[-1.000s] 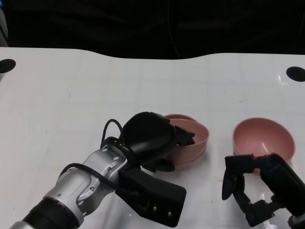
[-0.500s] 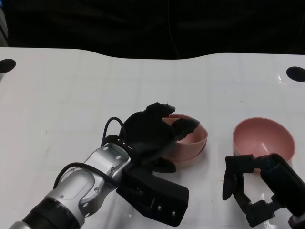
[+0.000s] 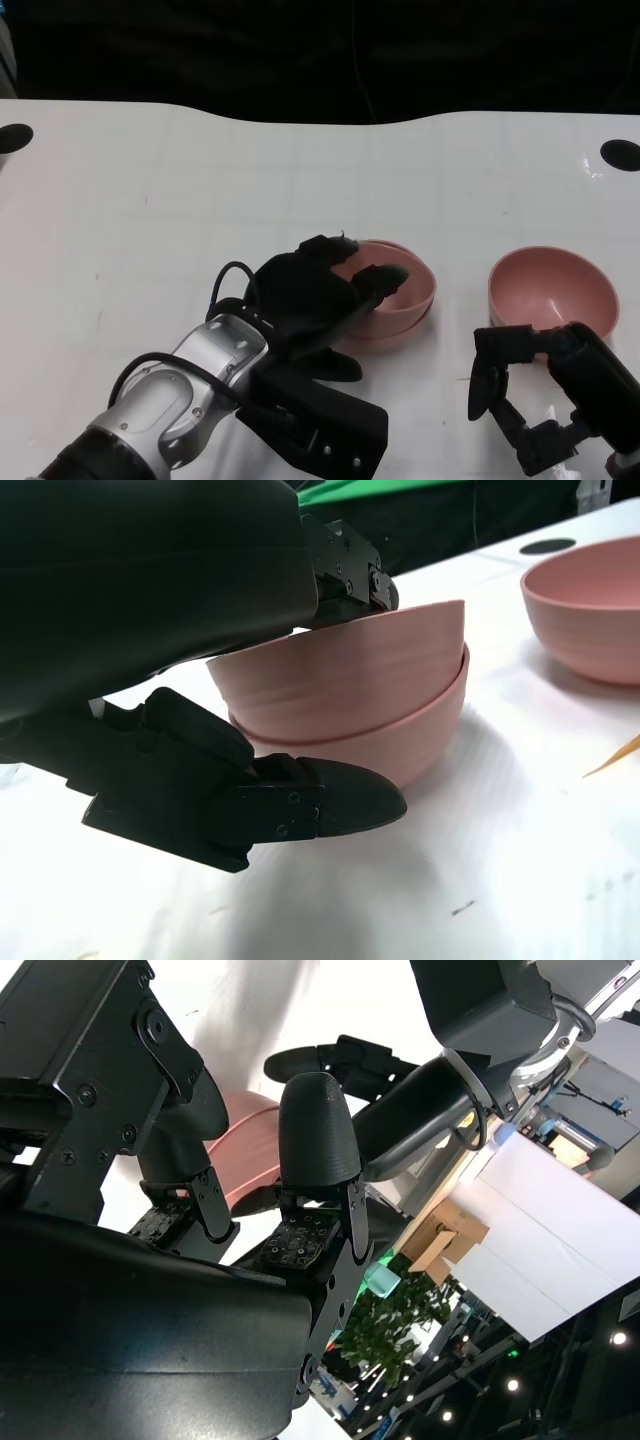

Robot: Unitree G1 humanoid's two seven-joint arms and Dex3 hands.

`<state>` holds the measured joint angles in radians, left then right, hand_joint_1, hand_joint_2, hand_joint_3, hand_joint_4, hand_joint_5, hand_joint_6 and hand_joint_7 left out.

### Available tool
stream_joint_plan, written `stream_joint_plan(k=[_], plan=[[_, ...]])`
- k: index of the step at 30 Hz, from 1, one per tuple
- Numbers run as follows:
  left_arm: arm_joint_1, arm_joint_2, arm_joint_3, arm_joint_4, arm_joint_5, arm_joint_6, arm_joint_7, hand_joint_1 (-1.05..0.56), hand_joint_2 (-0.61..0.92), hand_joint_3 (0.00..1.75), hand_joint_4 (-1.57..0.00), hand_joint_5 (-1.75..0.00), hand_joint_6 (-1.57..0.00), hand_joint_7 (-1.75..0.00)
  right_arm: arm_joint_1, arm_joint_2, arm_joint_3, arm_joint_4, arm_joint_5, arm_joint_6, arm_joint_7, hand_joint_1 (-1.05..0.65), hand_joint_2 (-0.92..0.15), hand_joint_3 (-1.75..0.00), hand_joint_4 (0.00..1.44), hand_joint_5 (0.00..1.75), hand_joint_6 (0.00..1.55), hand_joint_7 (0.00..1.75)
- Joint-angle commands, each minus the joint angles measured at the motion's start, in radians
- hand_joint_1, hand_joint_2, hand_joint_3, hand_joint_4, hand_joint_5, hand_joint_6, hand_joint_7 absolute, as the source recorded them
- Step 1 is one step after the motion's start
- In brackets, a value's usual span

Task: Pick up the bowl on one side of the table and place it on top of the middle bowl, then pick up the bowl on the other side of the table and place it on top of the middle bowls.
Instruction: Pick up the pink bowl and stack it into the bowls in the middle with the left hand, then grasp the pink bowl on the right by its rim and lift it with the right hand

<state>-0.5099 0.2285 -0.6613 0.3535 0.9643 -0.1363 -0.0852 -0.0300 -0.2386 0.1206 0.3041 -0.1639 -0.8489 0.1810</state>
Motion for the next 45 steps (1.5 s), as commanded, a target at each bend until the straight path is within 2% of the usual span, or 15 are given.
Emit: stream_joint_plan(k=[1, 11, 18, 28, 32, 35, 36, 37, 38, 39, 40, 42, 43, 45], plan=[[0.017, 0.019, -0.002, 0.009, -0.030, -0.009, -0.046, -0.76, 0.92, 0.61, 0.00, -0.04, -0.02, 0.00, 0.000, -0.007, -0.009, -0.001, -0.001, -0.003, -0.009, 0.25, -0.12, -1.65, 0.97, 1.74, 0.91, 1.41], [0.017, 0.012, 0.005, 0.048, -0.066, -0.027, -0.040, -0.76, 0.92, 0.63, 0.00, 0.00, -0.01, 0.00, -0.001, -0.007, -0.012, 0.002, -0.017, -0.004, -0.020, 0.24, -0.14, -1.61, 0.96, 1.75, 0.91, 1.41], [0.041, 0.018, 0.057, 0.019, -0.135, -0.057, 0.001, -0.71, 0.92, 0.58, 0.00, 0.00, 0.00, 0.00, -0.002, -0.009, -0.010, 0.010, -0.004, -0.017, -0.015, 0.24, -0.11, -1.66, 0.96, 1.74, 0.91, 1.41], [0.127, 0.079, 0.150, -0.095, -0.180, -0.147, 0.122, -0.68, 0.92, 0.55, 0.00, 0.00, 0.00, 0.00, 0.001, -0.005, -0.016, 0.009, -0.011, -0.014, -0.027, 0.22, -0.07, -1.73, 0.97, 1.71, 0.90, 1.39], [0.177, 0.108, 0.197, -0.144, -0.195, -0.200, 0.184, -0.62, 0.92, 0.43, -0.10, -0.06, -0.11, -0.06, -0.001, -0.005, -0.018, 0.009, -0.026, -0.015, -0.039, 0.22, -0.07, -1.72, 0.97, 1.71, 0.91, 1.39], [0.220, 0.118, 0.248, -0.144, -0.244, -0.279, 0.253, -0.52, 0.92, 0.30, -0.22, -0.17, -0.24, -0.11, 0.001, -0.007, -0.020, 0.000, -0.042, -0.005, -0.050, 0.20, -0.08, -1.71, 0.96, 1.71, 0.91, 1.38], [0.228, 0.117, 0.260, -0.139, -0.258, -0.299, 0.267, -0.49, 0.92, 0.27, -0.21, -0.30, -0.29, -0.12, 0.002, -0.008, -0.020, -0.002, -0.046, -0.003, -0.053, 0.20, -0.08, -1.70, 0.96, 1.71, 0.91, 1.38], [0.248, 0.112, 0.281, -0.132, -0.291, -0.336, 0.291, -0.47, 0.92, 0.26, -0.13, -0.53, -0.33, -0.10, 0.003, -0.007, -0.021, -0.005, -0.047, 0.000, -0.056, 0.20, -0.08, -1.70, 0.96, 1.71, 0.91, 1.38], [0.261, 0.108, 0.296, -0.127, -0.313, -0.362, 0.306, -0.42, 0.92, 0.23, -0.16, -0.69, -0.41, -0.12, 0.005, -0.007, -0.021, -0.007, -0.047, 0.003, -0.058, 0.21, -0.09, -1.69, 0.96, 1.71, 0.91, 1.38], [0.280, 0.108, 0.314, -0.124, -0.336, -0.394, 0.326, -0.39, 0.92, 0.21, -0.18, -0.77, -0.45, -0.14, 0.007, -0.006, -0.021, -0.012, -0.050, 0.007, -0.061, 0.21, -0.09, -1.69, 0.96, 1.71, 0.91, 1.38], [0.291, 0.107, 0.326, -0.121, -0.351, -0.418, 0.340, -0.35, 0.92, 0.22, -0.21, -0.94, -0.53, -0.18, 0.008, -0.006, -0.022, -0.015, -0.052, 0.010, -0.063, 0.21, -0.10, -1.69, 0.96, 1.71, 0.91, 1.38], [0.316, 0.114, 0.352, -0.119, -0.382, -0.478, 0.359, -0.30, 0.92, 0.22, -0.25, -1.09, -0.61, -0.23, 0.009, -0.008, -0.022, -0.022, -0.055, 0.016, -0.066, 0.22, -0.11, -1.68, 0.96, 1.71, 0.91, 1.37], [0.328, 0.119, 0.366, -0.118, -0.403, -0.510, 0.361, -0.26, 0.90, 0.28, -0.27, -1.27, -0.57, -0.46, 0.009, -0.009, -0.023, -0.025, -0.056, 0.017, -0.068, 0.22, -0.11, -1.68, 0.95, 1.73, 0.90, 1.37], [0.351, 0.130, 0.396, -0.117, -0.425, -0.565, 0.371, -0.19, 0.83, 0.36, -0.37, -1.34, -0.54, -0.72, 0.008, -0.008, -0.026, -0.025, -0.053, 0.018, -0.073, 0.23, -0.11, -1.67, 0.94, 1.74, 0.90, 1.35]])
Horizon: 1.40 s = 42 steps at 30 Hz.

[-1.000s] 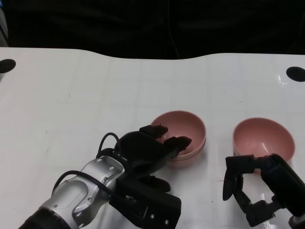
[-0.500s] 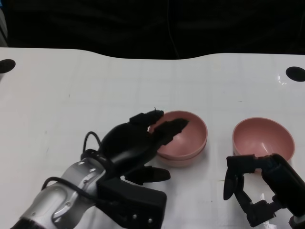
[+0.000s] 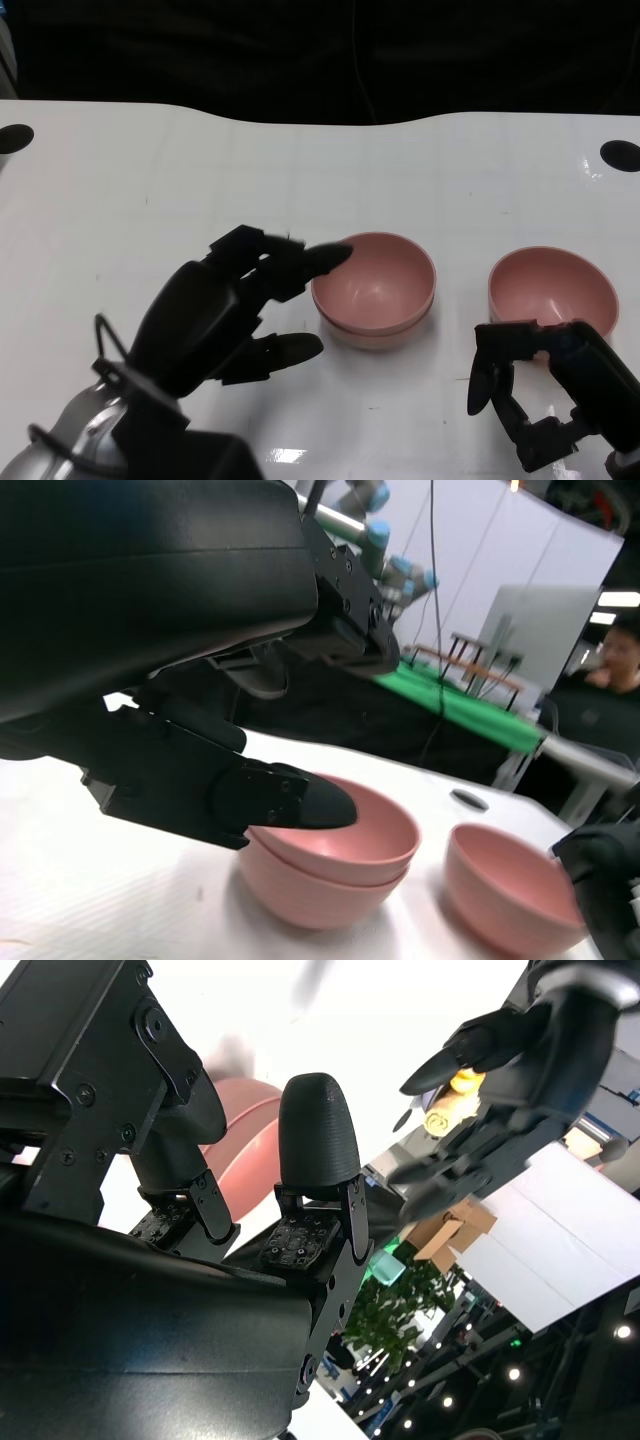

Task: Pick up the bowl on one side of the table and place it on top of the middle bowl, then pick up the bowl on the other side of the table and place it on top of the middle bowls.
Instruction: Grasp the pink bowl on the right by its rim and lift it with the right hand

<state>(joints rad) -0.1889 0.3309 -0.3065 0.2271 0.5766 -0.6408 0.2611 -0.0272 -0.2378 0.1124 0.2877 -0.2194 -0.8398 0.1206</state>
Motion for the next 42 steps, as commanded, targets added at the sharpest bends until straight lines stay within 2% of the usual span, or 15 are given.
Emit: stream_joint_plan(k=[1, 3, 4, 5, 6, 8, 14, 17, 21, 23, 24, 26, 29, 35, 42], plan=[[0.037, 0.029, 0.053, 0.009, -0.043, -0.075, 0.024, -0.13, 0.69, 0.60, -0.44, -1.37, -0.52, -0.87, 0.005, -0.009, -0.018, -0.008, 0.003, 0.008, -0.015, 0.23, -0.12, -1.67, 0.94, 1.74, 0.90, 1.34], [0.062, 0.033, 0.078, 0.003, -0.064, -0.097, 0.015, -0.09, 0.56, 0.81, -0.48, -1.39, -0.51, -0.96, 0.005, -0.009, -0.020, -0.009, 0.007, 0.012, -0.017, 0.23, -0.12, -1.67, 0.94, 1.74, 0.90, 1.33], [0.077, 0.035, 0.091, -0.001, -0.078, -0.107, 0.010, -0.04, 0.50, 0.96, -0.62, -1.42, -0.62, -1.03, 0.005, -0.009, -0.022, -0.011, 0.010, 0.017, -0.017, 0.22, -0.13, -1.65, 0.93, 1.73, 0.89, 1.31], [0.102, 0.045, 0.108, -0.016, -0.090, -0.116, 0.002, -0.02, 0.46, 1.04, -0.68, -1.41, -0.66, -1.05, 0.004, -0.009, -0.024, -0.012, 0.012, 0.021, -0.018, 0.22, -0.13, -1.65, 0.92, 1.73, 0.89, 1.30], [0.119, 0.050, 0.119, -0.028, -0.097, -0.123, -0.004, 0.01, 0.40, 1.22, -0.77, -1.52, -0.77, -1.09, 0.003, -0.009, -0.026, -0.013, 0.013, 0.025, -0.019, 0.22, -0.16, -1.60, 0.90, 1.72, 0.87, 1.27], [0.164, 0.060, 0.138, -0.075, -0.120, -0.112, -0.035, 0.01, 0.33, 1.36, -0.87, -1.58, -0.87, -1.14, 0.002, -0.008, -0.030, -0.014, 0.016, 0.032, -0.021, 0.21, -0.21, -1.50, 0.87, 1.70, 0.86, 1.24], [0.247, 0.065, 0.169, -0.154, -0.169, -0.096, -0.106, 0.00, 0.28, 1.46, -0.93, -1.59, -0.94, -1.22, 0.010, -0.006, -0.041, -0.047, 0.009, 0.077, -0.027, 0.20, -0.30, -1.35, 0.82, 1.63, 0.83, 1.17], [0.311, 0.072, 0.185, -0.190, -0.203, -0.098, -0.143, 0.01, 0.18, 1.62, -0.93, -1.66, -0.91, -1.42, 0.037, -0.001, -0.060, -0.131, -0.005, 0.198, -0.037, 0.03, -0.38, -1.07, 0.69, 1.32, 0.72, 0.92], [0.322, 0.063, 0.196, -0.192, -0.211, -0.096, -0.169, 0.01, 0.17, 1.64, -0.92, -1.69, -0.89, -1.48, 0.058, 0.000, -0.061, -0.200, -0.012, 0.283, -0.042, -0.02, -0.45, -0.90, 0.67, 1.21, 0.72, 0.79], [0.322, 0.058, 0.200, -0.185, -0.209, -0.099, -0.177, 0.01, 0.17, 1.64, -0.91, -1.70, -0.88, -1.49, 0.065, -0.001, -0.062, -0.224, -0.020, 0.309, -0.048, -0.07, -0.55, -0.71, 0.66, 1.12, 0.70, 0.71], [0.318, 0.063, 0.197, -0.174, -0.196, -0.099, -0.183, 0.01, 0.17, 1.64, -0.91, -1.71, -0.87, -1.50, 0.074, -0.004, -0.075, -0.276, -0.071, 0.366, -0.067, -0.07, -0.57, -0.67, 0.66, 1.11, 0.70, 0.70], [0.309, 0.068, 0.193, -0.148, -0.186, -0.107, -0.192, -0.02, 0.16, 1.65, -0.91, -1.70, -0.87, -1.49, 0.089, -0.013, -0.095, -0.390, -0.197, 0.496, -0.091, -0.29, -0.74, -0.26, 0.56, 0.85, 0.54, 0.49], [0.307, 0.064, 0.197, -0.139, -0.189, -0.108, -0.198, -0.02, 0.15, 1.65, -0.91, -1.68, -0.86, -1.47, 0.104, -0.035, -0.097, -0.511, -0.360, 0.642, -0.080, -0.47, -0.81, -0.05, 0.42, 0.66, 0.43, 0.32], [0.311, 0.062, 0.206, -0.149, -0.184, -0.096, -0.205, -0.03, 0.16, 1.66, -0.91, -1.69, -0.87, -1.47, 0.123, -0.050, -0.062, -0.644, -0.551, 0.834, -0.033, -0.56, -0.80, 0.00, 0.32, 0.50, 0.36, 0.16], [0.307, 0.060, 0.207, -0.156, -0.173, -0.088, -0.212, -0.04, 0.14, 1.67, -0.91, -1.69, -0.87, -1.48, 0.115, -0.089, -0.021, -0.697, -0.691, 0.954, 0.072, -0.60, -0.83, -0.01, 0.26, 0.42, 0.31, 0.08]])
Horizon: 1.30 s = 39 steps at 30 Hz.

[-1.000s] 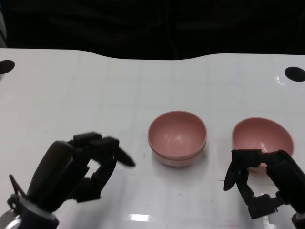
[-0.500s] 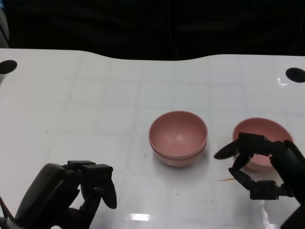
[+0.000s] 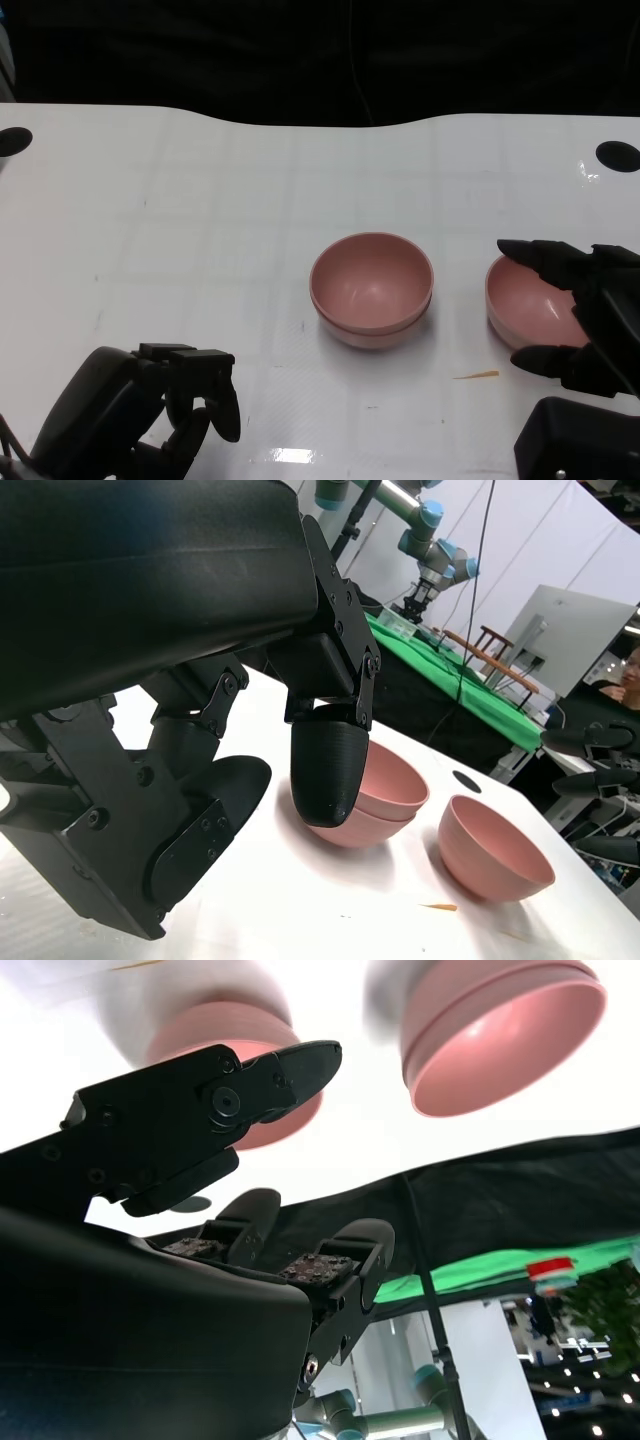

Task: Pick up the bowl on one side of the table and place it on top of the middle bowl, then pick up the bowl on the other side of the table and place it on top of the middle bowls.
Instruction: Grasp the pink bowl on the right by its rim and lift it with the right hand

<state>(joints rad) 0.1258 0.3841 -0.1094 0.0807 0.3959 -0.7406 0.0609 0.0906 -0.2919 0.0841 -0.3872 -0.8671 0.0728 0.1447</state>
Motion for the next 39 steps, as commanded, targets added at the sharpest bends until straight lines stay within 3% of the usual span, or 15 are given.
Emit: stream_joint_plan(k=[1, 5, 10, 19, 23, 26, 29, 34, 36, 37, 38, 39], plan=[[-0.008, 0.006, 0.010, -0.012, 0.008, 0.013, -0.012, -0.04, 0.14, 1.68, -0.91, -1.69, -0.87, -1.47, -0.009, -0.042, 0.014, -0.024, -0.058, 0.059, 0.074, -0.61, -0.83, -0.01, 0.26, 0.41, 0.31, 0.07], [-0.007, 0.006, 0.012, -0.018, 0.013, 0.015, -0.012, -0.03, 0.14, 1.67, -0.91, -1.68, -0.87, -1.46, -0.030, -0.062, 0.040, -0.021, -0.105, 0.106, 0.147, -0.65, -0.86, -0.01, 0.23, 0.37, 0.29, 0.04], [-0.010, 0.004, 0.007, -0.025, 0.016, 0.022, -0.013, -0.02, 0.14, 1.68, -0.92, -1.69, -0.88, -1.47, -0.070, -0.078, 0.078, 0.043, -0.114, 0.132, 0.202, -0.63, -0.87, 0.00, 0.31, 0.29, 0.31, 0.02], [-0.007, 0.001, 0.006, -0.034, 0.012, 0.031, -0.023, -0.02, 0.13, 1.68, -0.93, -1.65, -0.89, -1.44, -0.117, -0.092, 0.116, 0.113, -0.134, 0.154, 0.196, -0.59, -0.87, 0.00, 0.38, 0.20, 0.34, 0.01], [-0.007, -0.001, 0.002, -0.036, 0.023, 0.026, -0.021, 0.00, 0.12, 1.68, -0.93, -1.65, -0.89, -1.44, -0.257, -0.091, 0.173, 0.370, -0.122, 0.124, 0.160, -0.54, -0.90, -0.01, 0.40, 0.18, 0.35, 0.01], [-0.007, 0.000, 0.001, -0.036, 0.018, 0.025, -0.029, 0.00, 0.13, 1.68, -0.94, -1.64, -0.90, -1.43, -0.306, -0.096, 0.208, 0.473, -0.123, 0.106, 0.125, -0.51, -0.92, -0.02, 0.41, 0.17, 0.37, 0.02], [-0.008, 0.001, 0.000, -0.034, 0.012, 0.022, -0.034, 0.00, 0.13, 1.66, -0.94, -1.62, -0.90, -1.41, -0.345, -0.102, 0.242, 0.548, -0.120, 0.094, 0.121, -0.46, -0.92, -0.04, 0.48, 0.19, 0.40, 0.03], [-0.010, 0.001, -0.001, -0.026, 0.016, 0.014, -0.036, 0.01, 0.14, 1.65, -0.94, -1.63, -0.91, -1.41, -0.394, -0.120, 0.293, 0.652, -0.116, 0.049, 0.089, -0.38, -0.92, -0.10, 0.78, 0.32, 0.52, 0.07], [-0.011, 0.001, -0.002, -0.024, 0.018, 0.013, -0.037, 0.01, 0.14, 1.65, -0.94, -1.63, -0.90, -1.41, -0.403, -0.123, 0.301, 0.684, -0.108, 0.024, 0.046, -0.31, -0.92, -0.11, 0.72, 0.90, 0.72, 0.05], [-0.012, 0.001, -0.003, -0.022, 0.018, 0.012, -0.038, 0.01, 0.14, 1.65, -0.94, -1.64, -0.90, -1.41, -0.405, -0.122, 0.293, 0.713, -0.087, -0.019, -0.021, -0.30, -0.92, -0.12, 0.69, 1.04, 0.76, 0.04], [-0.012, 0.001, -0.004, -0.021, 0.018, 0.011, -0.038, 0.01, 0.15, 1.64, -0.93, -1.64, -0.90, -1.41, -0.407, -0.122, 0.288, 0.734, -0.070, -0.051, -0.069, -0.22, -0.92, -0.07, 0.75, 1.30, 0.88, 0.07], [-0.013, 0.001, -0.004, -0.020, 0.019, 0.011, -0.039, 0.01, 0.15, 1.64, -0.93, -1.64, -0.90, -1.41, -0.409, -0.122, 0.287, 0.751, -0.057, -0.075, -0.105, -0.20, -0.92, -0.06, 0.77, 1.40, 0.92, 0.07]])
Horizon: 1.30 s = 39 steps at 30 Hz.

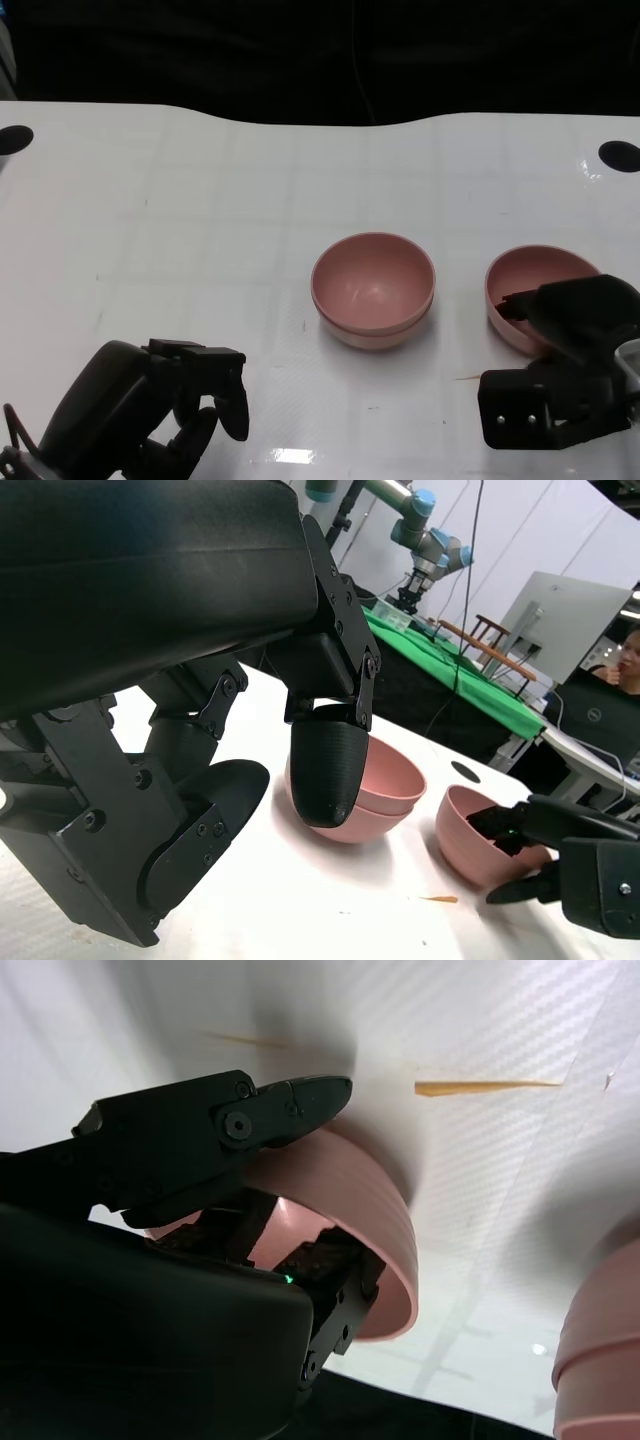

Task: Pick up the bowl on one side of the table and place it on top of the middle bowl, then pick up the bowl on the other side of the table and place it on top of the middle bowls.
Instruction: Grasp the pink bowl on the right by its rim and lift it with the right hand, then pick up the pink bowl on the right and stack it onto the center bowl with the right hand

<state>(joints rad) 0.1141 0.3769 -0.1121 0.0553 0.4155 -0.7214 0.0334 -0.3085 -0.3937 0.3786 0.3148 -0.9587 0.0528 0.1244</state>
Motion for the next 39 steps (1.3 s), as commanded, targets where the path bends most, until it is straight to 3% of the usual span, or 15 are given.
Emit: stream_joint_plan(k=[1, 4, 6, 10, 11, 13, 18, 20, 21, 28, 29, 31, 32, 35, 39], plan=[[-0.002, 0.008, -0.003, 0.006, -0.002, -0.008, -0.012, 0.01, 0.15, 1.64, -0.93, -1.64, -0.90, -1.41, -0.013, -0.028, -0.012, 0.066, 0.052, -0.100, -0.132, -0.18, -0.92, -0.05, 0.79, 1.49, 1.00, 0.10], [-0.002, 0.008, -0.005, 0.002, 0.000, -0.001, -0.017, 0.01, 0.16, 1.64, -0.93, -1.64, -0.91, -1.40, -0.023, -0.045, -0.010, 0.108, 0.073, -0.181, -0.221, -0.16, -0.92, -0.08, 0.83, 1.68, 1.21, 0.23], [-0.001, 0.009, -0.006, -0.002, 0.002, 0.004, -0.020, 0.00, 0.16, 1.63, -0.93, -1.63, -0.91, -1.39, -0.029, -0.050, -0.005, 0.135, 0.069, -0.212, -0.279, -0.16, -0.92, -0.13, 0.85, 1.73, 1.00, 0.87], [-0.002, 0.007, -0.005, -0.007, 0.005, 0.010, -0.025, 0.00, 0.16, 1.63, -0.93, -1.63, -0.91, -1.39, -0.035, -0.054, 0.002, 0.160, 0.055, -0.245, -0.379, -0.15, -0.92, -0.13, 0.88, 1.75, 0.79, 1.32], [-0.003, 0.007, -0.005, -0.005, 0.004, 0.009, -0.025, 0.00, 0.16, 1.63, -0.94, -1.63, -0.92, -1.38, -0.030, -0.058, -0.003, 0.131, 0.047, -0.253, -0.421, -0.14, -0.90, -0.12, 0.89, 1.75, 0.77, 1.35], [-0.006, 0.006, -0.005, 0.001, 0.003, 0.004, -0.024, 0.01, 0.16, 1.63, -0.94, -1.63, -0.92, -1.38, -0.021, -0.065, -0.011, 0.088, 0.039, -0.276, -0.490, -0.13, -0.84, -0.07, 0.90, 1.75, 0.88, 1.15], [-0.008, 0.006, -0.005, 0.004, 0.006, 0.000, -0.021, 0.01, 0.16, 1.62, -0.94, -1.62, -0.92, -1.38, -0.021, -0.070, -0.015, 0.060, 0.039, -0.318, -0.588, -0.10, -0.80, -0.04, 0.93, 1.75, 0.86, 1.37], [-0.006, 0.005, -0.005, 0.000, 0.006, 0.005, -0.022, 0.01, 0.16, 1.62, -0.94, -1.63, -0.92, -1.38, -0.023, -0.056, -0.029, 0.023, 0.055, -0.332, -0.614, -0.07, -0.80, -0.05, 0.95, 1.75, 0.74, 1.66], [-0.006, 0.004, -0.005, 0.000, 0.005, 0.005, -0.022, 0.01, 0.16, 1.62, -0.94, -1.63, -0.92, -1.38, -0.023, -0.051, -0.034, 0.013, 0.059, -0.338, -0.626, -0.06, -0.80, -0.05, 0.95, 1.75, 0.73, 1.70], [-0.005, 0.004, -0.004, 0.003, 0.002, 0.003, -0.021, 0.01, 0.17, 1.61, -0.94, -1.62, -0.92, -1.37, -0.050, -0.032, -0.043, 0.010, 0.066, -0.370, -0.685, -0.02, -0.81, -0.09, 1.00, 1.75, 0.75, 1.75], [-0.004, 0.005, -0.004, 0.000, 0.004, 0.006, -0.022, 0.01, 0.17, 1.61, -0.94, -1.62, -0.92, -1.37, -0.060, -0.028, -0.045, 0.007, 0.078, -0.382, -0.678, -0.02, -0.79, -0.16, 1.01, 1.75, 0.75, 1.75], [-0.003, 0.005, -0.003, -0.003, 0.005, 0.010, -0.023, 0.01, 0.17, 1.62, -0.94, -1.63, -0.92, -1.38, -0.072, -0.023, -0.047, 0.005, 0.094, -0.397, -0.670, -0.02, -0.39, -1.01, 1.02, 1.75, 0.77, 1.75], [-0.003, 0.005, -0.004, -0.005, 0.008, 0.013, -0.023, 0.01, 0.17, 1.62, -0.94, -1.63, -0.92, -1.38, -0.085, -0.018, -0.046, 0.007, 0.111, -0.419, -0.663, -0.03, -0.31, -1.16, 1.03, 1.75, 0.78, 1.74], [0.000, 0.006, -0.005, -0.011, 0.012, 0.018, -0.024, 0.01, 0.17, 1.63, -0.94, -1.64, -0.92, -1.39, -0.113, -0.011, -0.044, 0.009, 0.171, -0.473, -0.612, -0.05, -0.23, -1.36, 1.04, 1.75, 0.80, 1.72], [0.000, 0.007, -0.007, -0.009, 0.013, 0.015, -0.024, 0.00, 0.16, 1.62, -0.94, -1.64, -0.91, -1.39, -0.143, 0.002, -0.045, 0.012, 0.267, -0.535, -0.506, -0.10, -0.31, -1.33, 1.02, 1.75, 0.79, 1.69]])
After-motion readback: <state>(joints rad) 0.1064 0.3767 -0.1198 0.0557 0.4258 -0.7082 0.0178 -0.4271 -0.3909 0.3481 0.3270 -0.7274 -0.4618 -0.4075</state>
